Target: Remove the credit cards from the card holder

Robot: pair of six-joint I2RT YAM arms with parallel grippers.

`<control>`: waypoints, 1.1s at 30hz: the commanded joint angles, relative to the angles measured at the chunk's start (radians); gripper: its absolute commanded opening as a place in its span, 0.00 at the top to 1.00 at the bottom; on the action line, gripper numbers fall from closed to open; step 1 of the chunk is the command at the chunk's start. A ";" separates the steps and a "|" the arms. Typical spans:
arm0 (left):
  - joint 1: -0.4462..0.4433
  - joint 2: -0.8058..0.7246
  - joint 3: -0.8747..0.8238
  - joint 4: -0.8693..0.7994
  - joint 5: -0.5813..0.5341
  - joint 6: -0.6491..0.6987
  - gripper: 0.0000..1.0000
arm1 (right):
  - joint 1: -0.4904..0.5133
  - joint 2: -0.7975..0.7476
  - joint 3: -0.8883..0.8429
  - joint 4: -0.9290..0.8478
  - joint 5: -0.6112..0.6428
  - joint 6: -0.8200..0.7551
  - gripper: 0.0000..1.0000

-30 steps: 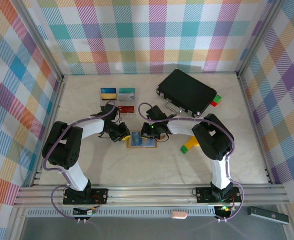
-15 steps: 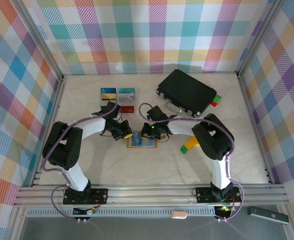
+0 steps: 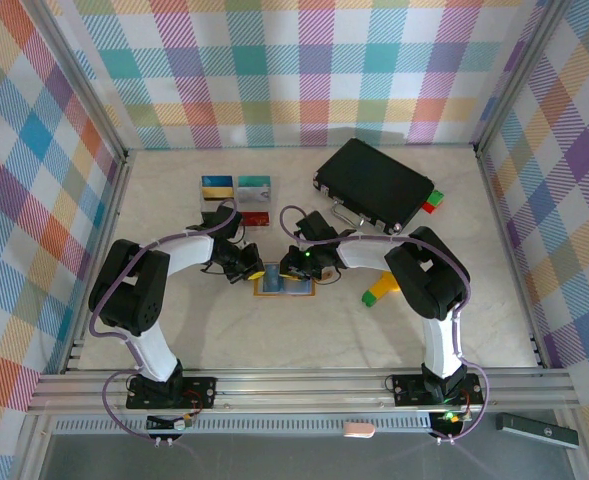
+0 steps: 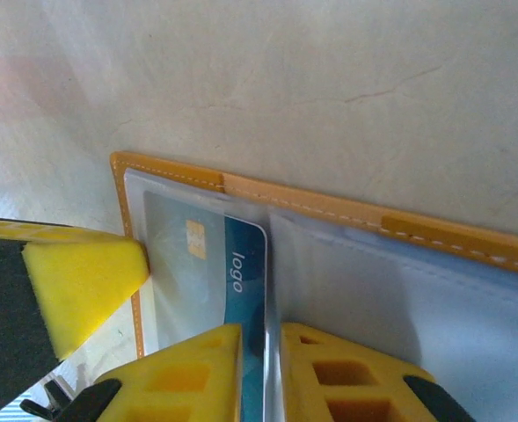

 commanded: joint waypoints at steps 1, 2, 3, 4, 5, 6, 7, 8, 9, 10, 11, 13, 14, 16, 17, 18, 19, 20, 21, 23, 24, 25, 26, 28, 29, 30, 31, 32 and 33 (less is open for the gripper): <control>-0.009 0.033 -0.016 -0.038 -0.055 0.009 0.94 | -0.003 0.026 0.009 -0.002 -0.050 -0.011 0.82; -0.009 0.033 -0.017 -0.038 -0.055 0.009 0.94 | -0.003 0.027 0.009 0.003 -0.058 -0.011 0.82; -0.009 0.035 -0.016 -0.035 -0.054 0.011 0.94 | -0.003 0.028 0.009 0.007 -0.062 -0.011 0.82; -0.009 0.033 -0.016 -0.038 -0.055 0.011 0.94 | -0.004 0.029 0.011 0.008 -0.065 -0.009 0.83; -0.009 0.033 -0.016 -0.038 -0.055 0.010 0.94 | -0.003 0.029 0.011 0.014 -0.066 -0.008 0.84; -0.009 0.033 -0.017 -0.037 -0.055 0.010 0.94 | -0.003 0.029 0.011 0.015 -0.067 -0.008 0.85; -0.009 0.033 -0.015 -0.038 -0.056 0.011 0.94 | -0.004 0.028 0.009 0.014 -0.061 -0.006 0.86; -0.009 0.032 -0.015 -0.039 -0.057 0.009 0.94 | -0.003 0.025 0.008 0.014 -0.054 -0.005 0.88; -0.009 0.031 -0.015 -0.040 -0.060 0.009 0.94 | -0.004 0.020 0.005 0.011 -0.046 -0.003 0.90; -0.008 0.029 -0.015 -0.041 -0.061 0.010 0.94 | -0.005 0.014 -0.001 0.011 -0.034 -0.003 0.92; -0.009 0.026 -0.014 -0.043 -0.064 0.010 0.94 | -0.006 0.005 -0.010 0.010 -0.022 -0.002 0.93; -0.009 0.019 -0.012 -0.047 -0.070 0.010 0.92 | -0.011 -0.017 -0.030 0.011 0.006 0.000 0.94; -0.009 0.016 -0.012 -0.051 -0.074 0.011 0.91 | -0.015 -0.030 -0.044 0.014 0.020 0.002 0.95; -0.009 0.004 -0.010 -0.054 -0.078 0.014 0.88 | -0.022 -0.049 -0.068 0.017 0.033 0.006 0.96; -0.009 -0.002 -0.010 -0.053 -0.078 0.014 0.87 | -0.027 -0.055 -0.077 0.020 0.033 0.008 0.96; -0.009 -0.006 -0.009 -0.052 -0.076 0.013 0.86 | -0.029 -0.058 -0.083 0.022 0.032 0.009 0.96; -0.009 -0.011 -0.010 -0.048 -0.073 0.013 0.84 | -0.031 -0.059 -0.089 0.023 0.029 0.008 0.97; -0.009 -0.019 -0.010 -0.041 -0.067 0.012 0.84 | -0.031 -0.061 -0.092 0.025 0.026 0.008 0.97; -0.009 -0.029 -0.012 -0.033 -0.063 0.008 0.83 | -0.031 -0.062 -0.094 0.026 0.024 0.008 0.97; -0.009 -0.068 -0.022 0.007 -0.049 -0.007 0.81 | -0.031 -0.063 -0.098 0.031 0.022 0.010 0.98; -0.010 -0.082 -0.019 0.012 -0.041 -0.010 0.80 | -0.031 -0.065 -0.101 0.037 0.020 0.012 0.98; -0.010 -0.094 -0.010 0.015 -0.031 -0.010 0.79 | -0.031 -0.065 -0.103 0.044 0.018 0.014 0.98; -0.012 -0.101 -0.001 0.017 -0.017 -0.012 0.78 | -0.031 -0.065 -0.101 0.048 0.016 0.013 0.98; -0.016 -0.101 0.007 0.027 0.011 -0.016 0.77 | -0.032 -0.061 -0.099 0.059 0.007 0.012 0.98; -0.020 -0.095 0.011 0.031 0.022 -0.020 0.77 | -0.031 -0.059 -0.097 0.064 0.003 0.012 0.98; -0.024 -0.089 0.011 0.033 0.027 -0.022 0.77 | -0.031 -0.057 -0.097 0.068 -0.002 0.014 0.98; -0.028 -0.080 0.011 0.034 0.026 -0.023 0.78 | -0.031 -0.056 -0.097 0.072 -0.003 0.016 0.98; -0.032 -0.069 0.011 0.033 0.027 -0.024 0.80 | -0.031 -0.054 -0.098 0.077 -0.004 0.018 0.98; -0.035 -0.059 0.013 0.030 0.026 -0.026 0.81 | -0.031 -0.052 -0.098 0.080 -0.007 0.020 0.98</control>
